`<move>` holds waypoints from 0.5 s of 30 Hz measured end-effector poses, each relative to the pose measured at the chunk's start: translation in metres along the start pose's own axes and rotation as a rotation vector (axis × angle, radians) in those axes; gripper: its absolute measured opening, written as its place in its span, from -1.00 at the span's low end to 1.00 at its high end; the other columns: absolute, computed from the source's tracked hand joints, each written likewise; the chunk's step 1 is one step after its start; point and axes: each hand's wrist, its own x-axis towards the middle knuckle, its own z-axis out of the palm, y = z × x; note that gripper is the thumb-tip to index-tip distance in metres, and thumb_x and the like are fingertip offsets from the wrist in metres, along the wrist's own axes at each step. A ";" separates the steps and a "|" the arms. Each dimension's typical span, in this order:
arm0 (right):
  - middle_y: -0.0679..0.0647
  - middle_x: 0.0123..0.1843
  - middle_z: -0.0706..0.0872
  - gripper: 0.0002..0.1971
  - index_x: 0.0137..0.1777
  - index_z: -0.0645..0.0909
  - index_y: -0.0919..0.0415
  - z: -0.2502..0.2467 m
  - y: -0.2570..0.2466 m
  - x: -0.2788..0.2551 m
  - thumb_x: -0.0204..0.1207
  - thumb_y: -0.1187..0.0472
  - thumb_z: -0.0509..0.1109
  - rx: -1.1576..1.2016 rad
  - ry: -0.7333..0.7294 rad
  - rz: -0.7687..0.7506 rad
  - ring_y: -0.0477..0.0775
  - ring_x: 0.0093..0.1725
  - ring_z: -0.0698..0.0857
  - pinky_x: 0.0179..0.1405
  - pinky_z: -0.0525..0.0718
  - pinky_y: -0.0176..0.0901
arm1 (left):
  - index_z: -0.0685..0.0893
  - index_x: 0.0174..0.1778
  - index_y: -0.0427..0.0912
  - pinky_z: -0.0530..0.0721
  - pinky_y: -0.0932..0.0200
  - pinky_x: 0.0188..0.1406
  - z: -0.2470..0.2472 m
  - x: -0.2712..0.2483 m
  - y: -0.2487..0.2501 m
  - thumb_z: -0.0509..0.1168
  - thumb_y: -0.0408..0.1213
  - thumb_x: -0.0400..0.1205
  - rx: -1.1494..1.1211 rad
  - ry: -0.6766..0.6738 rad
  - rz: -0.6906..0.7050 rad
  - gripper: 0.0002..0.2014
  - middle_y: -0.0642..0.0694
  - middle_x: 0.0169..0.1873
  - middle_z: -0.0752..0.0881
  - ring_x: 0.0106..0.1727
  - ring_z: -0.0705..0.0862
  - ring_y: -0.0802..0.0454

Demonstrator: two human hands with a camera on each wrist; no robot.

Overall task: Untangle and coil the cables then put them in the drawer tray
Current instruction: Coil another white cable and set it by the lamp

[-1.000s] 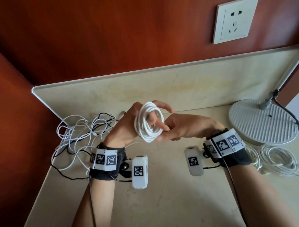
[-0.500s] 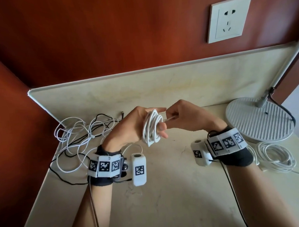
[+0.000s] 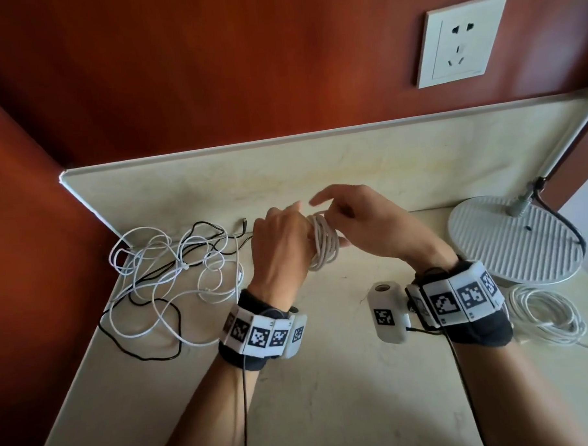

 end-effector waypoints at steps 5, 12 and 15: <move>-0.04 -0.39 0.68 -0.69 0.41 0.55 0.12 0.001 -0.010 -0.004 0.72 0.33 0.22 0.111 0.046 -0.033 -0.06 -0.43 0.54 -0.37 0.54 -0.08 | 0.58 -0.40 -0.10 0.43 -0.02 -0.34 -0.002 0.002 -0.001 0.48 -0.29 0.60 0.045 0.184 -0.062 -0.72 -0.11 -0.29 0.72 -0.28 0.71 -0.26; -0.03 -0.40 0.70 -0.91 0.16 0.57 0.14 0.018 -0.022 -0.009 0.81 0.29 0.24 0.244 -0.089 -0.074 -0.01 -0.47 0.44 -0.44 0.42 -0.09 | 0.75 -0.35 -0.13 0.45 0.16 -0.46 -0.001 0.011 -0.037 0.36 0.27 0.63 -0.261 0.389 -0.249 -0.49 -0.03 -0.41 0.76 -0.43 0.70 0.03; -0.09 -0.52 0.52 -0.82 0.04 0.62 0.26 0.029 -0.024 -0.007 0.83 0.21 0.26 0.267 -0.123 -0.082 -0.05 -0.53 0.34 -0.52 0.36 -0.24 | 0.65 -0.50 -0.04 0.34 0.38 -0.49 -0.007 0.014 -0.043 0.48 0.18 0.60 -0.510 0.527 -0.217 -0.53 0.14 -0.65 0.52 -0.56 0.43 0.44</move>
